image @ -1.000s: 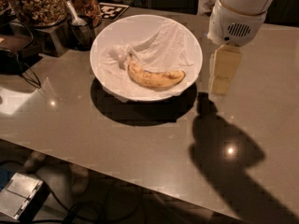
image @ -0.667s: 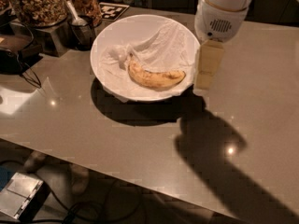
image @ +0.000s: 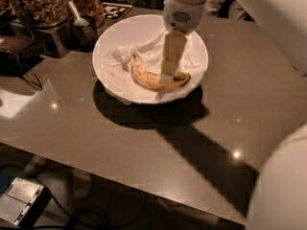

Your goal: Pick banana from white bowl

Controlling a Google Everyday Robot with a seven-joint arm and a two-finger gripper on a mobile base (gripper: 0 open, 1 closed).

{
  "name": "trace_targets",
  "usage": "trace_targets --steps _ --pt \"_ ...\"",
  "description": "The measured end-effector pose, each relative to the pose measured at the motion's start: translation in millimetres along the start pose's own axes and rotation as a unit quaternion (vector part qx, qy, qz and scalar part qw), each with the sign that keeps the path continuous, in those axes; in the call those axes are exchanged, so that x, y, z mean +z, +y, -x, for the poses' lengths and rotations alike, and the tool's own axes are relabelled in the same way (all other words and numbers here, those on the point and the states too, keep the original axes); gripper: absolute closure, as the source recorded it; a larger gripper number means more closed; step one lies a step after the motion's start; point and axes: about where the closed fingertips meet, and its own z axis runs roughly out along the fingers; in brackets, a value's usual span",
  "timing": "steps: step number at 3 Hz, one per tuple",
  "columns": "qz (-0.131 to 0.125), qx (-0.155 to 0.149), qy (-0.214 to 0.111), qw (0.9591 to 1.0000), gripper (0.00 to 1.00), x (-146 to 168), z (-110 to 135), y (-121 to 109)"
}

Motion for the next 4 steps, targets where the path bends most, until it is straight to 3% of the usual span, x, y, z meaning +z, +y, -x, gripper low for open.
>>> trace_targets --steps 1,3,4 --pt "0.023 0.014 -0.008 0.9996 0.00 18 10 -7" --pt "0.074 0.033 -0.022 0.9965 0.33 51 16 -10" --pt "0.090 0.033 -0.022 0.9952 0.34 62 19 -8"
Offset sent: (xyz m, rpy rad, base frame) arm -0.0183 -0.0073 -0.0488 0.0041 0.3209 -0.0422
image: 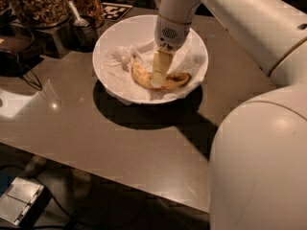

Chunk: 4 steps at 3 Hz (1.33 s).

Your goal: Pick banana from white bowl

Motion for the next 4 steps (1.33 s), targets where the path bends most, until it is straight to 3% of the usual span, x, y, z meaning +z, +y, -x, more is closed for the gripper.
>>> trace_targets --steps 2,4 --pt "0.043 0.008 0.014 0.9989 0.35 39 -6 -5" --pt "0.043 0.008 0.014 0.9989 0.78 39 -6 -5"
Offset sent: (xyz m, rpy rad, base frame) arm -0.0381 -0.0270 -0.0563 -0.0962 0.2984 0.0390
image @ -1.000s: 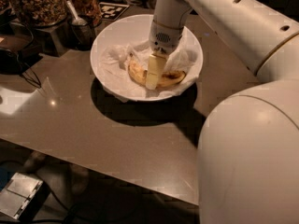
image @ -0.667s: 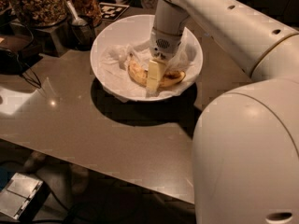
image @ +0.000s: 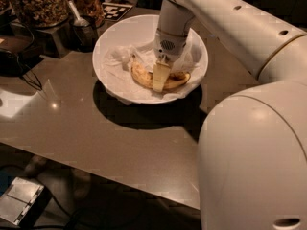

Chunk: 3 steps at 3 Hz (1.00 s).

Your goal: Pick banana from white bowl

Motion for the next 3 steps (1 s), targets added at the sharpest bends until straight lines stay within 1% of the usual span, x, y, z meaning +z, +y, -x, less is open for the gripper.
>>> trace_targets --steps 1,2,3 --pt "0.000 0.000 0.000 1.0000 0.98 -2 0 0" --pt "-0.018 -0.007 -0.014 0.9997 1.00 -10 0 8" --pt "-0.058 -0.039 -0.043 0.9966 1.00 -46 -7 50"
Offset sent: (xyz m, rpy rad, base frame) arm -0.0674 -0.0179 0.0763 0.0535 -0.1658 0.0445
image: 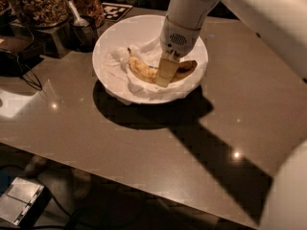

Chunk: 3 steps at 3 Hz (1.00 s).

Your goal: Pick banana from white bowl

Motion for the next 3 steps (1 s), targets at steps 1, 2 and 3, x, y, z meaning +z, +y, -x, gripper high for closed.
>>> trace_targets --steps 1,2,3 --pt "-0.017 -0.027 -0.015 0.9994 1.00 -27 -1 27" --pt "-0.026 -0.056 -0.023 0.9978 1.00 -44 -3 52" --pt "-0.036 -0.075 -0.035 0.9959 1.00 -59 -11 79"
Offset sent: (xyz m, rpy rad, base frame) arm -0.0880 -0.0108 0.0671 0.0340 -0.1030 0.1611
